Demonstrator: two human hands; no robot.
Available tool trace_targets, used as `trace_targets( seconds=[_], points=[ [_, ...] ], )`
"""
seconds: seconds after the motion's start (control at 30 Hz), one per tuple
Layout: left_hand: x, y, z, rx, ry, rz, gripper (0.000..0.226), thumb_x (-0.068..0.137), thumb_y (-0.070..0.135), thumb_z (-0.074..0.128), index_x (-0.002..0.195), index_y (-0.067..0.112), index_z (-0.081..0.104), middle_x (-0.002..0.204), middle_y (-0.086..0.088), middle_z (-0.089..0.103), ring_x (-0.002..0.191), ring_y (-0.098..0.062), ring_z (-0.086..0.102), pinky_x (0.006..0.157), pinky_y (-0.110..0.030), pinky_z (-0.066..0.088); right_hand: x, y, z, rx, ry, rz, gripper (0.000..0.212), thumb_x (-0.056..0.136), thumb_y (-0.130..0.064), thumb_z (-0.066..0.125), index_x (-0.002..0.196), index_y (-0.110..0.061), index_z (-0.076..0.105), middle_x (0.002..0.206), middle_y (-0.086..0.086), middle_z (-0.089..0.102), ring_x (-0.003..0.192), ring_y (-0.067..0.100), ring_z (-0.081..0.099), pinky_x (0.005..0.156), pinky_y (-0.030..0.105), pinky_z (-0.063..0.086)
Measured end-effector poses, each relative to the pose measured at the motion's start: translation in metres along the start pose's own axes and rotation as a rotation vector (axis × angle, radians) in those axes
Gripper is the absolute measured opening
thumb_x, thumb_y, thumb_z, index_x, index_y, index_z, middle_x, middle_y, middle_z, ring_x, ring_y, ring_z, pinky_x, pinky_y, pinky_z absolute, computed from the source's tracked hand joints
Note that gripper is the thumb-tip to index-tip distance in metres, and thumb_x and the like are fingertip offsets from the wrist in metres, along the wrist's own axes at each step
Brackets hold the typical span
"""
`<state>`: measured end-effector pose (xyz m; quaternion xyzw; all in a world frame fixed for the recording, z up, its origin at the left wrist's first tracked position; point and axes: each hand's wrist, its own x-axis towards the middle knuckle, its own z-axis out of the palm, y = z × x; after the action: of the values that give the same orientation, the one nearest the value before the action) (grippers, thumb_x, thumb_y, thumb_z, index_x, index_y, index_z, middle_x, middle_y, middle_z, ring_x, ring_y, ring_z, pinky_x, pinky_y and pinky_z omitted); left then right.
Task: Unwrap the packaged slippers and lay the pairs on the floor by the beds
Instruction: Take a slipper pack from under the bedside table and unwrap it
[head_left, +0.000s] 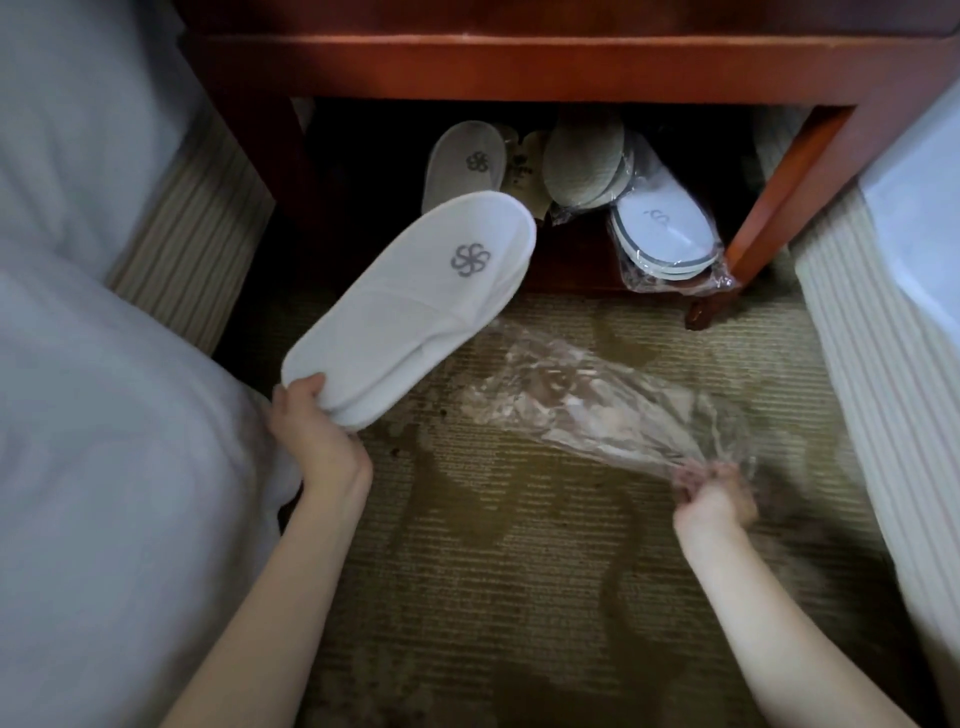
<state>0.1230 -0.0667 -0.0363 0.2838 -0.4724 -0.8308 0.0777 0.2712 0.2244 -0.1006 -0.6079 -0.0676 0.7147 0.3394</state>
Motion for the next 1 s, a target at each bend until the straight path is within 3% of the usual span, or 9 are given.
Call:
trace_targets(
  seconds=[0.1,0.2,0.37,0.53,0.6,0.7,0.77,0.9,1.0],
  points=[
    [-0.013,-0.009,-0.002,0.082,-0.142,0.019,0.019,0.077,0.006,0.056,0.092,0.015,0.062,0.095,0.001,0.071,0.089,-0.013,0.069,0.076,-0.028,0.055,-0.006,0.024,-0.006,-0.044,-0.045,-0.057,0.011,0.095,-0.014,0.056,0.085,-0.014,0.06,0.08,-0.007,0.066,0.065,-0.002,0.059,0.07,0.016,0.048],
    [-0.021,-0.013,-0.002,0.125,-0.239,-0.006,0.018,0.081,0.006,0.057,0.095,0.017,0.06,0.096,0.004,0.069,0.088,-0.011,0.069,0.072,-0.027,0.056,-0.007,0.029,-0.001,-0.385,-0.043,-0.173,0.018,0.091,-0.016,0.063,0.075,-0.02,0.054,0.063,-0.006,0.061,0.045,0.004,0.054,0.048,0.021,0.046],
    [-0.034,-0.023,-0.001,0.214,-0.333,-0.161,0.025,0.085,0.004,0.058,0.105,0.02,0.059,0.109,0.0,0.065,0.097,-0.015,0.067,0.073,-0.031,0.057,-0.011,0.032,-0.012,-0.441,-0.046,-0.016,0.018,0.085,-0.002,0.068,0.081,-0.008,0.051,0.087,0.01,0.064,0.069,0.019,0.065,0.057,0.03,0.061],
    [-0.045,-0.037,-0.008,0.311,-0.383,-0.331,0.027,0.084,0.002,0.058,0.105,0.019,0.06,0.109,-0.003,0.067,0.103,-0.023,0.065,0.085,-0.041,0.053,-0.034,0.05,-0.011,-0.586,-0.153,0.059,0.01,0.089,-0.004,0.061,0.094,-0.002,0.053,0.073,0.012,0.054,0.06,0.022,0.057,0.044,0.026,0.056],
    [-0.049,-0.04,-0.009,0.315,-0.418,-0.388,0.029,0.084,0.0,0.058,0.107,0.017,0.06,0.106,-0.003,0.069,0.099,-0.022,0.067,0.077,-0.037,0.058,-0.05,0.057,-0.002,-0.689,-0.337,0.092,0.022,0.087,-0.013,0.066,0.106,-0.005,0.058,0.074,0.012,0.06,0.064,0.024,0.063,0.053,0.028,0.059],
    [-0.053,-0.044,-0.008,0.363,-0.497,-0.467,0.031,0.082,-0.005,0.055,0.106,0.014,0.059,0.102,-0.005,0.069,0.094,-0.022,0.068,0.072,-0.035,0.058,-0.074,0.062,0.016,-0.725,-0.7,0.153,0.038,0.084,-0.03,0.069,0.116,-0.012,0.061,0.107,0.014,0.072,0.098,0.029,0.069,0.084,0.038,0.056],
    [-0.057,-0.044,-0.005,0.442,-0.589,-0.512,0.032,0.081,-0.007,0.055,0.106,0.013,0.058,0.101,-0.006,0.069,0.087,-0.019,0.069,0.071,-0.036,0.059,-0.084,0.064,0.026,-0.676,-0.875,0.144,0.044,0.082,-0.027,0.07,0.124,-0.016,0.059,0.119,0.007,0.07,0.111,0.025,0.065,0.091,0.04,0.053],
    [-0.066,-0.031,-0.005,0.723,-0.741,-0.554,0.035,0.082,0.001,0.063,0.11,0.021,0.057,0.107,-0.001,0.069,0.095,-0.017,0.068,0.081,-0.034,0.059,-0.1,0.051,0.036,-0.76,-0.85,0.013,0.04,0.077,-0.002,0.069,0.113,-0.02,0.066,0.107,0.004,0.073,0.102,0.026,0.067,0.071,0.03,0.058],
    [-0.085,-0.001,-0.002,0.915,-0.724,-0.489,0.043,0.082,0.015,0.069,0.12,0.022,0.051,0.115,0.001,0.064,0.102,-0.014,0.064,0.087,-0.032,0.055,-0.127,0.026,0.036,-0.847,-0.845,0.031,0.049,0.076,0.0,0.069,0.119,-0.023,0.063,0.11,0.004,0.071,0.101,0.023,0.067,0.075,0.034,0.057]
  ],
)
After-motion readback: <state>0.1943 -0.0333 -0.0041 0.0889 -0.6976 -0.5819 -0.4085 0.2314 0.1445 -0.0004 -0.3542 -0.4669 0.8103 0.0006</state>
